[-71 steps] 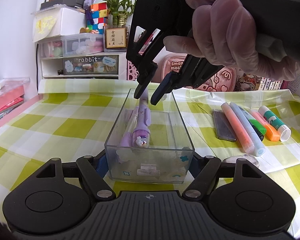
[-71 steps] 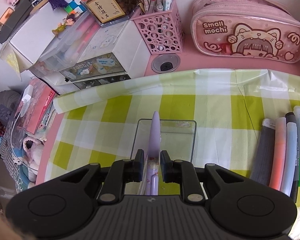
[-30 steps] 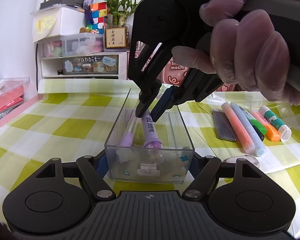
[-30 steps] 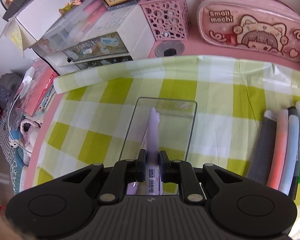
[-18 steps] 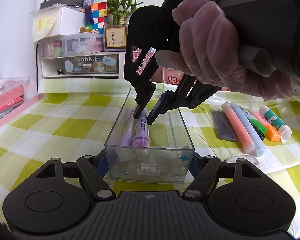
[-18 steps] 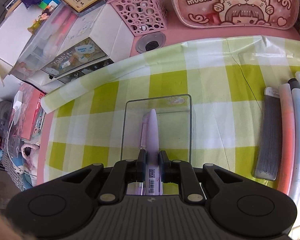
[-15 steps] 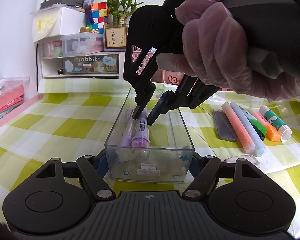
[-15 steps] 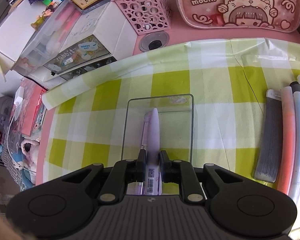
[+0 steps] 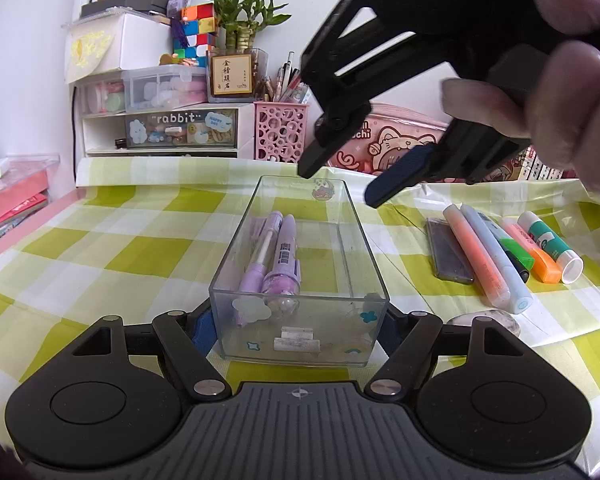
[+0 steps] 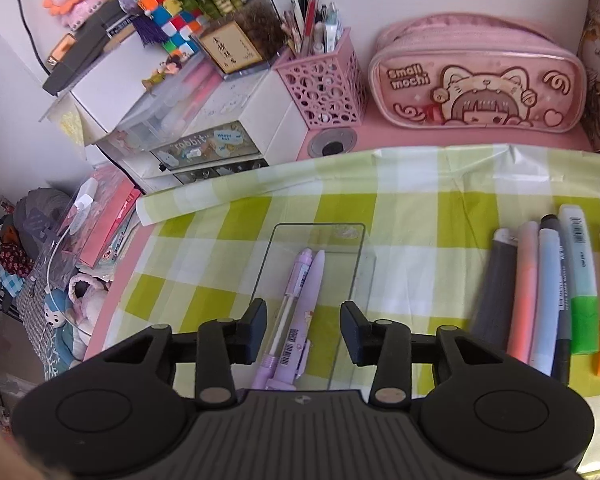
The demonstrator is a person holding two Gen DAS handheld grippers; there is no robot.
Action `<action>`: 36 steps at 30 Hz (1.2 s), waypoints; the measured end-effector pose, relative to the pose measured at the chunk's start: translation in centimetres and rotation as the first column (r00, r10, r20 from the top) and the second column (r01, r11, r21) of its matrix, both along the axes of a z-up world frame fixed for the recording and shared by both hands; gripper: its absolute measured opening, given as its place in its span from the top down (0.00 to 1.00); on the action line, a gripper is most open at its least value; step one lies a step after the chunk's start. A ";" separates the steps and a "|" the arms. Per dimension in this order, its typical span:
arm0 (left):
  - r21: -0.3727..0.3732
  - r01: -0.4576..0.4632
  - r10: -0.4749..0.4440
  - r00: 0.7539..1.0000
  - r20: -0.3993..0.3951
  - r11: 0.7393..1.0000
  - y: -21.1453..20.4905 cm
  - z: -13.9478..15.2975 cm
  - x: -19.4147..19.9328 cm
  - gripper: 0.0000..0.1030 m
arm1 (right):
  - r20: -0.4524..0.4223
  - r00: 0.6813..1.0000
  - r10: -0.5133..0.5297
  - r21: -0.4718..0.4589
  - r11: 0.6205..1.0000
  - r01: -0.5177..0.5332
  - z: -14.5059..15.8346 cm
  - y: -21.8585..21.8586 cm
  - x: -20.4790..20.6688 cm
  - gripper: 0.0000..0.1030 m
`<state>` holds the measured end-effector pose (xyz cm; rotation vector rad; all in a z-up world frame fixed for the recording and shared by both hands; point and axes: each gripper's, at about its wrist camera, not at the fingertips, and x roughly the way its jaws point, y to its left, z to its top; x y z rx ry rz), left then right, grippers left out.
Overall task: Organize stationery
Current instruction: 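Withdraw the right tool back toward the row of markers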
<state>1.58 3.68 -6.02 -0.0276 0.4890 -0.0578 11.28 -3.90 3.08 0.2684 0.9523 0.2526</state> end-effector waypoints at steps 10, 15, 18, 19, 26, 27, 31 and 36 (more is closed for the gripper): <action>0.001 -0.001 0.001 1.000 -0.001 1.000 0.0 0.0 0.0 0.29 | 0.288 0.957 -0.048 -0.115 0.990 0.084 -0.1 -4.7 -6.8 0.33; -0.002 -0.001 0.001 1.000 -0.001 1.000 0.1 0.0 -0.1 0.29 | 0.349 0.932 -0.094 -0.145 0.977 0.153 -0.6 -7.2 -8.9 0.27; 0.003 -0.005 0.005 1.000 -0.001 1.000 0.0 -0.1 -0.2 0.29 | 0.397 0.910 -0.122 -0.144 0.971 0.193 -1.3 -8.9 -10.3 0.20; 0.004 -0.008 0.008 1.000 -0.001 1.000 0.0 0.0 -0.1 0.29 | 0.404 0.906 -0.124 -0.148 0.969 0.199 -1.5 -9.3 -10.6 0.19; 0.018 -0.024 0.024 1.000 0.006 1.000 -0.3 0.0 -0.2 0.29 | 0.415 0.902 -0.118 -0.163 0.966 0.202 -3.0 -11.3 -11.6 0.18; 0.020 -0.024 0.024 1.000 0.007 1.000 -0.3 0.0 -0.2 0.29 | 0.414 0.903 -0.111 -0.165 0.967 0.195 -3.3 -11.4 -11.7 0.18; 0.022 -0.024 0.024 1.000 0.007 0.999 -0.3 0.0 -0.2 0.29 | 0.406 0.910 -0.081 -0.178 0.970 0.166 -4.1 -11.5 -12.1 0.18; 0.021 -0.024 0.024 1.000 0.006 0.999 -0.3 0.0 -0.2 0.29 | 0.395 0.917 -0.060 -0.149 0.980 0.128 -4.5 -11.6 -12.0 0.27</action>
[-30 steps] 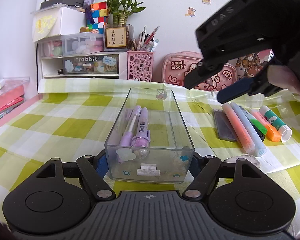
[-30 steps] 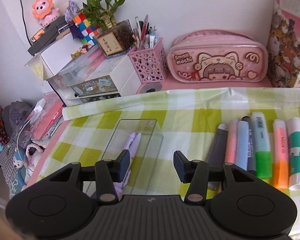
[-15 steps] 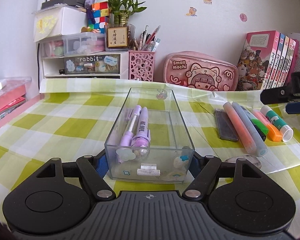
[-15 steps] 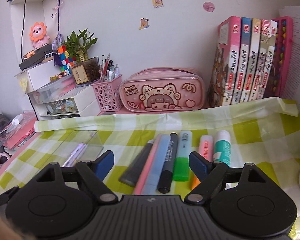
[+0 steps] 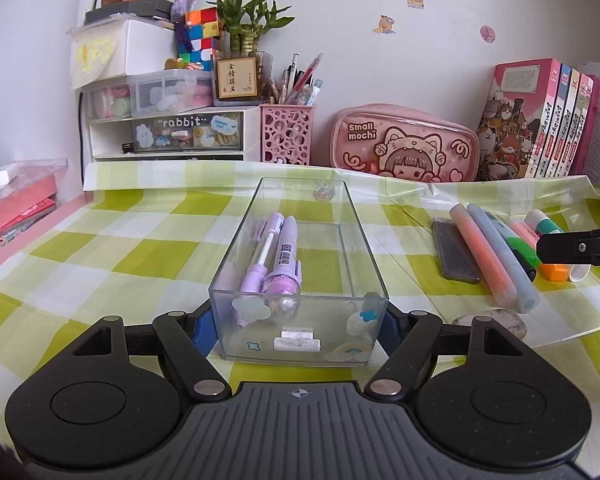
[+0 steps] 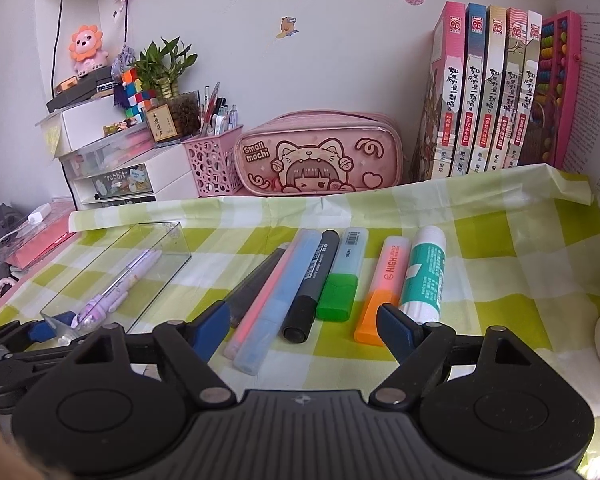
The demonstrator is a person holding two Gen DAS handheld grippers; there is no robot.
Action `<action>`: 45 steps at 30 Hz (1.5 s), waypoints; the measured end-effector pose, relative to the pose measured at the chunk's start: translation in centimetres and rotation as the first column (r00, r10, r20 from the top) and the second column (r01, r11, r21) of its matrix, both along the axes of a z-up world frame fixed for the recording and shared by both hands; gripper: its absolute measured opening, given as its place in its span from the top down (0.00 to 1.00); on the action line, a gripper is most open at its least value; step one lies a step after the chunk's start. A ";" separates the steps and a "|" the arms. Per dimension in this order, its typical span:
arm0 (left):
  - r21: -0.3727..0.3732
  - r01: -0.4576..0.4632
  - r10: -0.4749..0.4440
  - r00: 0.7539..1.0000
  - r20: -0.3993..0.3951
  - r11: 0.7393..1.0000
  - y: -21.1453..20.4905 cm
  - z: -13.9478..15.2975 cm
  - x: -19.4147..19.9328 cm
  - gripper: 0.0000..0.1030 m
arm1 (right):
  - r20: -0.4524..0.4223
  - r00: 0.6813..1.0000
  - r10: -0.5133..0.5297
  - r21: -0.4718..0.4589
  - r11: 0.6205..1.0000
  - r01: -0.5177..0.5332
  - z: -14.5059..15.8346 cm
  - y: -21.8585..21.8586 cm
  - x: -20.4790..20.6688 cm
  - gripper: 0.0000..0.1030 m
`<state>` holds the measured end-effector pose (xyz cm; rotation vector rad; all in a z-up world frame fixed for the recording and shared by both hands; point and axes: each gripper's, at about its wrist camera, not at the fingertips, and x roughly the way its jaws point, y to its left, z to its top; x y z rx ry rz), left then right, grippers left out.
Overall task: Organize stationery
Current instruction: 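Withdraw the right tool back toward the row of markers, then grasp the light blue highlighter with the right tool and lift it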
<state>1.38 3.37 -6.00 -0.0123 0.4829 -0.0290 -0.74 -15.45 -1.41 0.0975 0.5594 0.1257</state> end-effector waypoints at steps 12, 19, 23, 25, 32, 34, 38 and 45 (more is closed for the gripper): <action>0.009 0.000 0.000 1.000 -0.005 1.000 -0.1 0.1 0.1 0.29 | -0.077 0.993 0.092 0.079 0.993 -0.086 -1.6 1.2 1.4 0.72; 0.010 0.000 0.000 1.000 -0.005 1.000 -0.1 0.0 0.0 0.29 | -0.140 0.984 0.111 0.050 0.993 -0.105 -0.7 0.7 1.2 0.83; 0.010 0.000 0.000 1.000 -0.005 1.000 -0.1 0.0 0.0 0.29 | -0.180 0.974 0.139 0.009 0.990 -0.139 -0.1 0.5 0.9 0.83; 0.011 0.000 0.000 1.000 -0.005 1.000 -0.1 0.0 0.0 0.29 | -0.170 0.974 0.147 0.030 0.989 -0.144 0.1 0.4 1.2 0.83; 0.009 0.001 -0.001 1.000 -0.005 1.000 -0.1 0.0 0.0 0.29 | -0.207 0.971 0.118 -0.001 0.993 -0.121 -0.7 1.0 3.6 0.77; 0.011 0.000 0.000 1.000 -0.005 1.000 -0.2 0.0 0.0 0.29 | -0.209 0.971 0.115 -0.013 0.993 -0.120 -0.8 1.1 4.1 0.76; 0.017 -0.001 0.001 1.000 -0.007 1.000 -0.2 0.0 0.1 0.29 | -0.209 0.972 0.106 -0.049 0.992 -0.118 -0.9 1.4 5.3 0.76; 0.019 -0.002 0.002 1.000 -0.007 1.000 -0.2 0.0 0.1 0.29 | -0.224 0.970 0.094 -0.104 0.987 -0.120 -0.8 2.5 6.9 0.77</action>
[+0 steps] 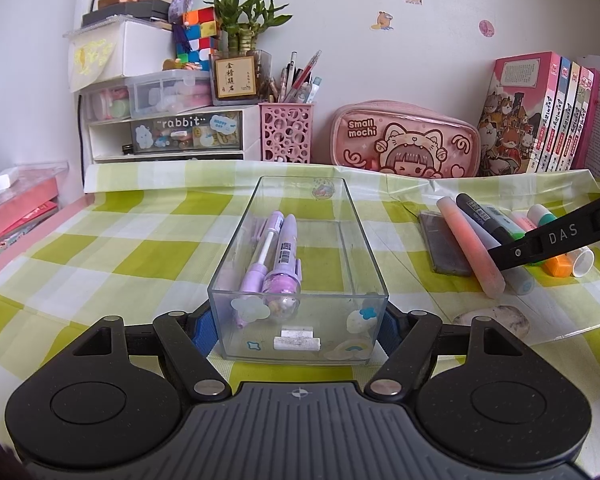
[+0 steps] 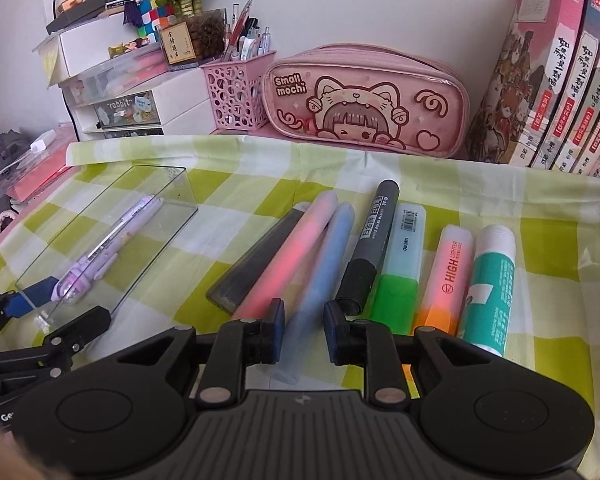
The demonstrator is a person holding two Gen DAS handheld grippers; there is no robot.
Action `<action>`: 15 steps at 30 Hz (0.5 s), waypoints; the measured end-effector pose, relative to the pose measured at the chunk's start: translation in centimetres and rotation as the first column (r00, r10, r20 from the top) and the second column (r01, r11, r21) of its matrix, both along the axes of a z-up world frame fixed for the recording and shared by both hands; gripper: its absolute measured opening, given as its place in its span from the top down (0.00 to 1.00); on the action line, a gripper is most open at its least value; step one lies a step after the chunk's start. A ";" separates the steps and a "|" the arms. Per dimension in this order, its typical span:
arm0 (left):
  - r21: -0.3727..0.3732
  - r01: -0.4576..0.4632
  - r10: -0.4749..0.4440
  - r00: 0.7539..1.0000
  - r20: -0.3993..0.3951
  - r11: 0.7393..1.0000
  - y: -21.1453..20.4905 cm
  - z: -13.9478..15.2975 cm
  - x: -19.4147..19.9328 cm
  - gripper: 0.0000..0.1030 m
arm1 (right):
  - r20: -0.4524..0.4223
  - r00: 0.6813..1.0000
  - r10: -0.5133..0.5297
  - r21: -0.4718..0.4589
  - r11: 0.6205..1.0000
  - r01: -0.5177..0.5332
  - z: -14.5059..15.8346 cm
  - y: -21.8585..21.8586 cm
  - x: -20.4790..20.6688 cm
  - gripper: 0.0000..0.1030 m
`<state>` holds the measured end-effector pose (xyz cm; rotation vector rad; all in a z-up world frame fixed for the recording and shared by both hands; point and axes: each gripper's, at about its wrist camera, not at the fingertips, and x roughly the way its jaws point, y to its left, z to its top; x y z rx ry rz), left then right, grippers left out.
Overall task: Organize stationery
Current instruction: 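Grasp the light blue highlighter with the right tool and lift it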
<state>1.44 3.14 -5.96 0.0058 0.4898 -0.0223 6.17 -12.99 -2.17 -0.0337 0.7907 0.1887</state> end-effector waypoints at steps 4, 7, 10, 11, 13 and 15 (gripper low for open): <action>0.002 -0.003 0.003 1.000 0.001 1.000 0.0 0.0 0.1 0.29 | -0.013 1.000 -0.018 0.009 1.000 0.018 0.1 0.0 0.1 0.78; 0.000 -0.003 0.003 1.000 -0.001 1.000 0.0 0.0 0.1 0.29 | -0.039 0.999 -0.032 0.032 0.999 0.033 0.3 0.0 -0.1 0.79; 0.001 -0.003 0.003 1.000 -0.002 1.000 0.1 0.1 0.1 0.29 | -0.057 0.998 -0.022 0.058 0.998 0.026 0.4 -0.1 -1.0 0.79; 0.002 -0.003 0.003 1.000 -0.002 1.000 0.1 0.1 0.1 0.29 | -0.060 0.998 -0.021 0.062 0.998 0.024 0.4 -0.2 -1.4 0.79; 0.002 -0.003 0.003 1.000 -0.002 1.000 0.1 0.1 0.1 0.29 | -0.062 0.998 -0.019 0.062 0.998 0.023 0.4 -0.2 -2.0 0.79; 0.003 -0.003 0.003 1.000 -0.002 1.000 0.1 0.1 0.1 0.29 | -0.063 0.998 -0.014 0.042 0.999 0.017 0.5 0.1 -2.3 0.78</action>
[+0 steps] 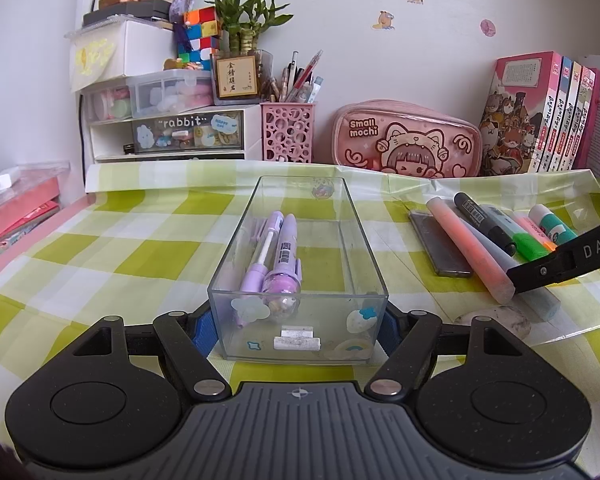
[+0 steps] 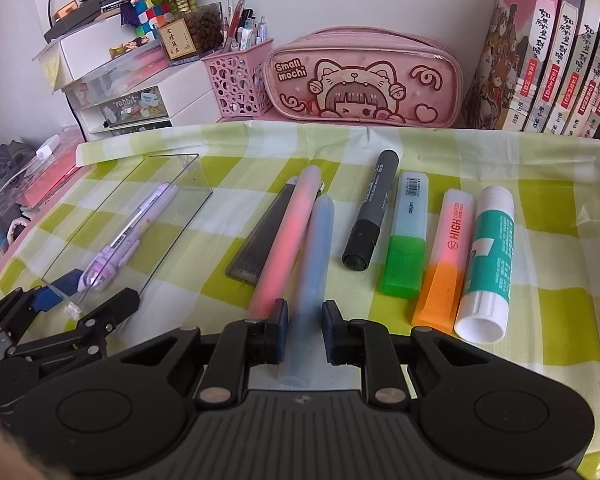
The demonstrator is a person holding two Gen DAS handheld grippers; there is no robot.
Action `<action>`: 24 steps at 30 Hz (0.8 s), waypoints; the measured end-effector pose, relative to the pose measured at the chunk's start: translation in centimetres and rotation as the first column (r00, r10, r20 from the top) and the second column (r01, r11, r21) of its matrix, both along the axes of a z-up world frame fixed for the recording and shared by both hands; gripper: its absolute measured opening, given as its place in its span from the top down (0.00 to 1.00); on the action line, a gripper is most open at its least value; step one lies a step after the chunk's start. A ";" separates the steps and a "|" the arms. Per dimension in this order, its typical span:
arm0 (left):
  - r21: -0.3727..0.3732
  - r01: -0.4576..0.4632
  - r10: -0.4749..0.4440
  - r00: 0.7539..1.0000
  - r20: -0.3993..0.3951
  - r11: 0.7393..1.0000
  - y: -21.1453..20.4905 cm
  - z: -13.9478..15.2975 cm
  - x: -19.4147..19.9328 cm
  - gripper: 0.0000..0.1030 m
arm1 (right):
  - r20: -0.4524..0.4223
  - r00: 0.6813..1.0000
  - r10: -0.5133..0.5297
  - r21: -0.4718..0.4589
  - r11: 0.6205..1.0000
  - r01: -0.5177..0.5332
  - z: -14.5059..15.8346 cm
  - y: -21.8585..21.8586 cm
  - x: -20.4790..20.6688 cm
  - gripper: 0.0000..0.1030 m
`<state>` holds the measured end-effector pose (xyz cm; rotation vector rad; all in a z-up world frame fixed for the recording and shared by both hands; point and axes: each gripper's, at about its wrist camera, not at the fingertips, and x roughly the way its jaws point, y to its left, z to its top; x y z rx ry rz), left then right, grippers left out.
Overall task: Organize stationery
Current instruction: 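Grasp the light blue highlighter with the right tool and lift it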
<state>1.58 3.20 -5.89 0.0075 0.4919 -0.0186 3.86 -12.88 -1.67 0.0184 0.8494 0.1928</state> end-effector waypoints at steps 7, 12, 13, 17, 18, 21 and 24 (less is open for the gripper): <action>0.000 0.000 0.000 1.000 0.000 1.000 0.0 0.0 0.0 0.29 | -0.010 1.000 0.015 -0.061 0.998 -0.015 0.1 1.1 0.7 0.76; -0.001 0.000 0.000 1.000 0.000 1.000 0.0 0.0 0.0 0.29 | -0.021 1.000 0.013 -0.063 0.998 -0.015 0.2 1.1 1.9 0.70; 0.001 0.000 0.000 1.000 -0.002 1.000 0.0 0.0 0.0 0.29 | -0.023 1.000 0.012 -0.065 0.998 -0.014 0.2 1.1 2.1 0.70; 0.003 0.001 -0.001 1.000 -0.002 1.000 -0.1 -0.1 0.0 0.29 | -0.025 1.000 0.014 -0.074 0.997 -0.016 0.2 1.2 3.0 0.68; 0.004 0.001 -0.001 1.000 -0.002 1.000 -0.1 -0.1 0.0 0.29 | -0.025 1.000 0.014 -0.075 0.997 -0.016 0.2 1.2 3.1 0.67; 0.004 0.001 -0.001 1.000 -0.002 1.000 -0.1 -0.1 0.0 0.29 | -0.024 1.000 0.015 -0.079 0.997 -0.017 0.1 1.2 3.4 0.67; 0.004 0.001 -0.001 1.000 -0.002 1.000 -0.1 -0.1 0.0 0.29 | -0.022 1.000 0.016 -0.081 0.997 -0.017 0.1 1.3 3.5 0.67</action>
